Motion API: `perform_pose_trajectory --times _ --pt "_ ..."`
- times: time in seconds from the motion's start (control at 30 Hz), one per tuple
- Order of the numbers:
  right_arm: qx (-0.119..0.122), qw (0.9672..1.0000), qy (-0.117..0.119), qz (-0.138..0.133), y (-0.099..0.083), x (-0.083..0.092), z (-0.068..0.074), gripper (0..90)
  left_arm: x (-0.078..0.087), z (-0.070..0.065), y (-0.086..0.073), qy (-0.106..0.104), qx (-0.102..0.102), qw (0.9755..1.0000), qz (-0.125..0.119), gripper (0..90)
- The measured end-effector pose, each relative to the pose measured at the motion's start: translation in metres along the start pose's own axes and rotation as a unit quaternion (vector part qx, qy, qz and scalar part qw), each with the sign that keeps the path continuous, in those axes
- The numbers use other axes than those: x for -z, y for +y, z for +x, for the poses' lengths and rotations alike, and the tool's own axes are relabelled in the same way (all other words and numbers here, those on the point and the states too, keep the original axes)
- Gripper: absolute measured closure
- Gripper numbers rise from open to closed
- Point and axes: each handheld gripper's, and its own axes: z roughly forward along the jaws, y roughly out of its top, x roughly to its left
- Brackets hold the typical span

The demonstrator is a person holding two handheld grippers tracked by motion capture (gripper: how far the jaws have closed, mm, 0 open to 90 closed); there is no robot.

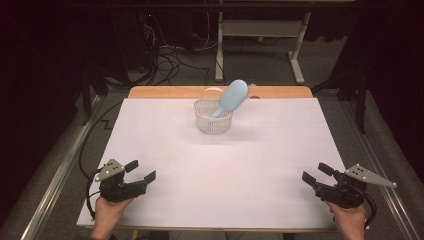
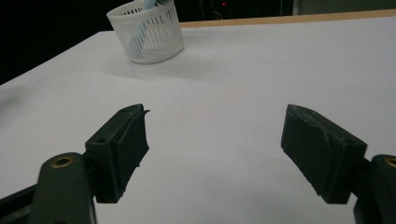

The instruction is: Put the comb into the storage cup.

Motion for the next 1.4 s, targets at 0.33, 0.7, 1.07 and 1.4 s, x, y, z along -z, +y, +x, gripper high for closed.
perform_pose_trajectory --times 0.33,0.7,1.07,1.4 --pt "-0.006 1.0000 -0.004 -0.001 -0.004 -0.003 -0.003 23.0 -0.001 0.000 0.000 0.000 0.002 1.0000 0.001 19.4" --pt "-0.009 0.9999 -0.004 0.005 -0.008 -0.007 -0.004 23.0 -0.001 0.001 0.000 0.000 0.005 1.0000 0.001 19.4" --pt "-0.002 0.9998 -0.008 0.017 -0.013 -0.012 -0.002 23.0 0.000 0.001 0.000 0.001 0.007 1.0000 -0.001 19.4" --pt "0.002 0.9996 -0.010 0.026 -0.016 -0.013 -0.001 23.0 0.001 0.002 0.000 0.000 0.009 1.0000 -0.002 19.4"
